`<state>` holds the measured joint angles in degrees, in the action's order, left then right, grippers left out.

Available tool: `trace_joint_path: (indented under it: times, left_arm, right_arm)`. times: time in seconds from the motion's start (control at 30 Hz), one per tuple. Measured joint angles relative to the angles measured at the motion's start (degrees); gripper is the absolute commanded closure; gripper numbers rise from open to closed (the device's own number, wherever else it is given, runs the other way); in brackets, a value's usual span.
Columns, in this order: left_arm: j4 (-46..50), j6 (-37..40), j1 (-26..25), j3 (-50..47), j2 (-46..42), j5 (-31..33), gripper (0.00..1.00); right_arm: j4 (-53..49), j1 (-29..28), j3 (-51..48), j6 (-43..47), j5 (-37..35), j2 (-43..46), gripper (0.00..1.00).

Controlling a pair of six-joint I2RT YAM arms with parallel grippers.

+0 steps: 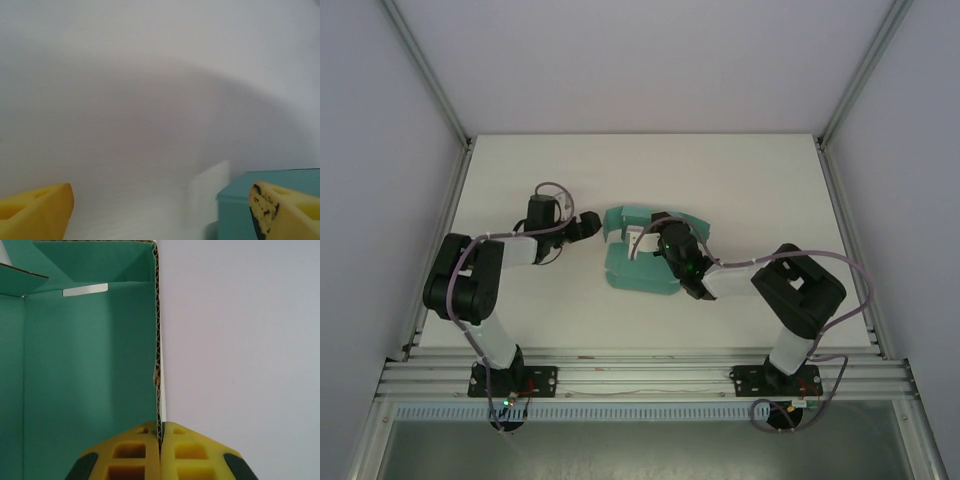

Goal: Assemble paper box

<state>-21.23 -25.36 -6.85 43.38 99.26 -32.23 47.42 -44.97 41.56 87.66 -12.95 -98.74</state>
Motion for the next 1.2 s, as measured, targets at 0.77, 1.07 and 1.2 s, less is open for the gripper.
trace_joint_path:
  times: [0.77,1.07,1.2]
  left_arm:
    - [-23.28,9.62,-8.57,-7.76,2.03,-8.26,0.37]
    - [-23.65,12.5,-10.32,-5.79,5.14,-7.63,0.43]
    - [-24.98,13.35,-11.78,-5.77,5.51,-6.21,0.47]
  right_arm:
    - [-1.9,0.0,0.0,-2.19,-1.88,-0.63,1.0]
    - [-3.67,-0.48,0.0,-3.28,-2.78,-0.63,1.0]
    - [-3.69,-0.98,0.0,-3.74,-3.58,-0.63,1.0]
